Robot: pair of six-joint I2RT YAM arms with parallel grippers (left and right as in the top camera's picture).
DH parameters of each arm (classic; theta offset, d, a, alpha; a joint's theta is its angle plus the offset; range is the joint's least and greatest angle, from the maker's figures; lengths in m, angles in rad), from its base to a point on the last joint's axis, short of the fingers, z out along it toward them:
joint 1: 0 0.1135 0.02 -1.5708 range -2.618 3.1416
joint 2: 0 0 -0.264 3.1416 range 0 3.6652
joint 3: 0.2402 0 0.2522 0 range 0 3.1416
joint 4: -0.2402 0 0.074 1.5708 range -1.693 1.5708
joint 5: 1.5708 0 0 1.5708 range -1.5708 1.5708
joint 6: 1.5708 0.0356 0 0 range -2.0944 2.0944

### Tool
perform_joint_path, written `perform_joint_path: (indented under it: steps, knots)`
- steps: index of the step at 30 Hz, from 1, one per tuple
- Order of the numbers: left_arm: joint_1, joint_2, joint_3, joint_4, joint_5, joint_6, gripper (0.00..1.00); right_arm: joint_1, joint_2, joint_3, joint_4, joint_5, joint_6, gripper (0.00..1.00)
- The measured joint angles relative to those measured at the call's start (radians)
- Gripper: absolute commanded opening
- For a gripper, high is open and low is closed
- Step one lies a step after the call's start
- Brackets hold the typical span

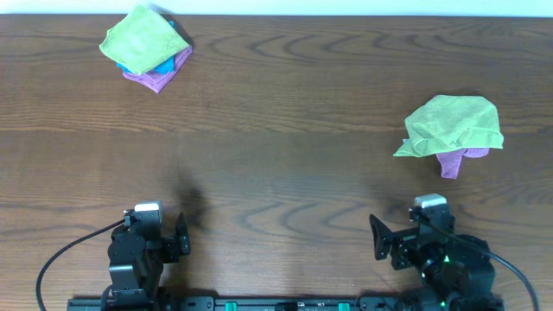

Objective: Fold the cloth

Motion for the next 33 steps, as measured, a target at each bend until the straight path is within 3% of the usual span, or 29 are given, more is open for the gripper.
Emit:
perform_joint_path:
  steps: [17, 33]
  knots:
    - [0.000, -0.001, 0.000, 0.000, 0.000, 0.000, 0.95, -0.209, -0.108, -0.162, 0.076, 0.005, -0.113, 0.99]
    - [0.000, -0.001, 0.000, 0.000, 0.000, 0.000, 0.95, -0.211, -0.165, -0.265, 0.077, 0.005, -0.101, 0.99]
